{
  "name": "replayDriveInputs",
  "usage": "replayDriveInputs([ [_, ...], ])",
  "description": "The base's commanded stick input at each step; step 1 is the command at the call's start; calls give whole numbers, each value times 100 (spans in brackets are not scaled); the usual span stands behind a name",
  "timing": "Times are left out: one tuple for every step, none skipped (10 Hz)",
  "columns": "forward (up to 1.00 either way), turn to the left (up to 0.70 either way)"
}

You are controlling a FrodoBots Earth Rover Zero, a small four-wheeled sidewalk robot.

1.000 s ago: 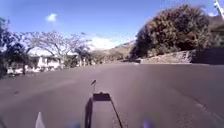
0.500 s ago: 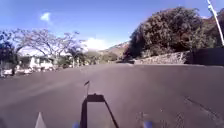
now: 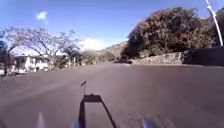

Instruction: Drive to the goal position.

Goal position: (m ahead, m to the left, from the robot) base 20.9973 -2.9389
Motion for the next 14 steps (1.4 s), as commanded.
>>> replayDriveInputs([
  [70, 0],
  [70, 0],
  [70, 0],
  [70, 0],
  [70, 0],
  [70, 0],
  [70, 0],
  [70, 0],
  [70, 0],
  [70, 0],
  [70, 0],
  [70, 0],
  [70, 0],
  [70, 0],
])
